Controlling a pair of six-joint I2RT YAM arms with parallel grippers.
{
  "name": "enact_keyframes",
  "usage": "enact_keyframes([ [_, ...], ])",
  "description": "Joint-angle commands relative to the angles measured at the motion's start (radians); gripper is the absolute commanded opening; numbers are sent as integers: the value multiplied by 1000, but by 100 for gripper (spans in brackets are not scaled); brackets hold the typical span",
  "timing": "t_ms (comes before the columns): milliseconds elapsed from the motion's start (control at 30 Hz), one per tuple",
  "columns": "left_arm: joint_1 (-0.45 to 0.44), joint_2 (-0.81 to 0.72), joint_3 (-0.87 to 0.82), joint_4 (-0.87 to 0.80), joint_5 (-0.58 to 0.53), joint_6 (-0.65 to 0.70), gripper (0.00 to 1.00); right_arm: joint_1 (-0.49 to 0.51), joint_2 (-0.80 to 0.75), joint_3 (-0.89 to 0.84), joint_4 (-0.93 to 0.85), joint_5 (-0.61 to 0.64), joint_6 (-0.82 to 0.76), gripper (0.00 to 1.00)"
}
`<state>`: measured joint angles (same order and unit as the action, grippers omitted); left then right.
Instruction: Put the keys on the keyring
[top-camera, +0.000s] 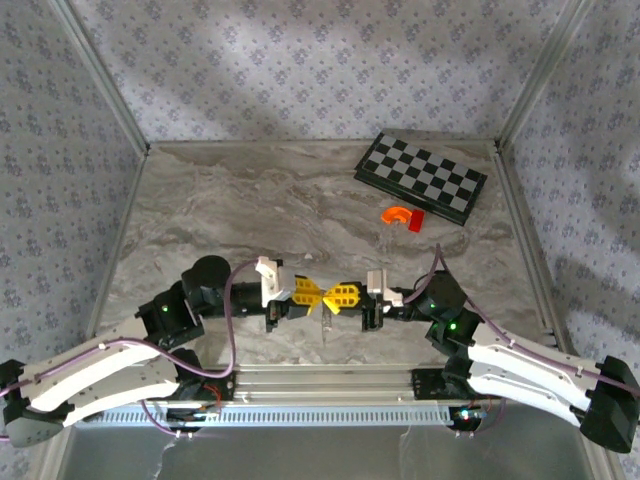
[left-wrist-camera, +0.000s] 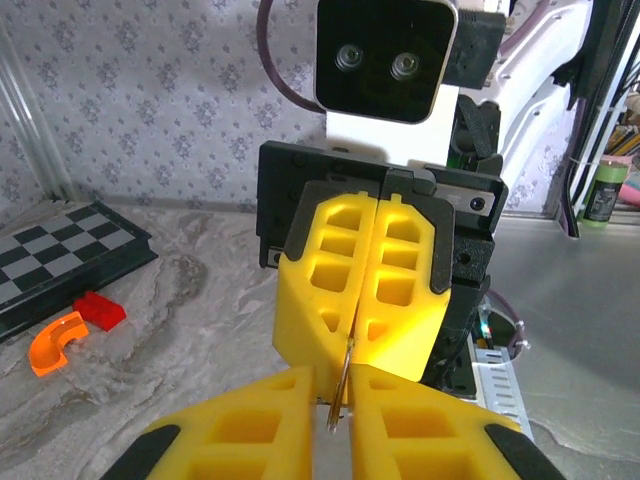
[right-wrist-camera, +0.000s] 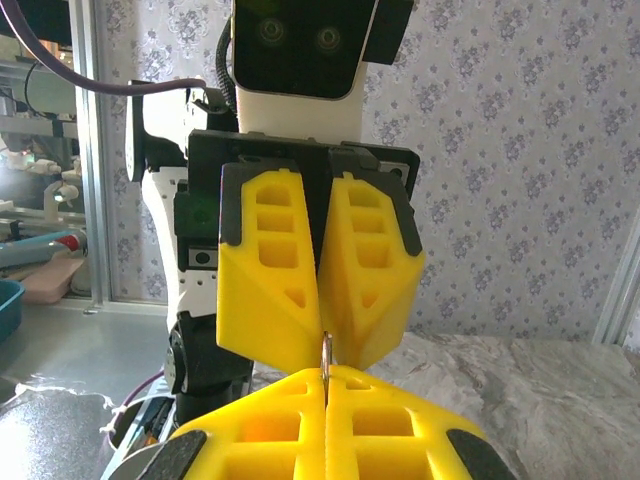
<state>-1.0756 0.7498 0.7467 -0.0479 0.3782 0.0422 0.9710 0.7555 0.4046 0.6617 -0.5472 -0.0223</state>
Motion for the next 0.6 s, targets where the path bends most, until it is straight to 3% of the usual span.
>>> enact_keyframes([
  [0,-7,10,7,33,17,2,16,-3,-3,16,42,-24,11,0],
  [167,-7,18,11,35,15,5,16,-6,-4,18,55,-37,21,0],
  [267,-7,16,16,30,18,8,6,-8,-2,18,59,-42,22,0],
  [567,-7,8,17,31,21,7,0,-10,-3,8,68,-46,27,0],
])
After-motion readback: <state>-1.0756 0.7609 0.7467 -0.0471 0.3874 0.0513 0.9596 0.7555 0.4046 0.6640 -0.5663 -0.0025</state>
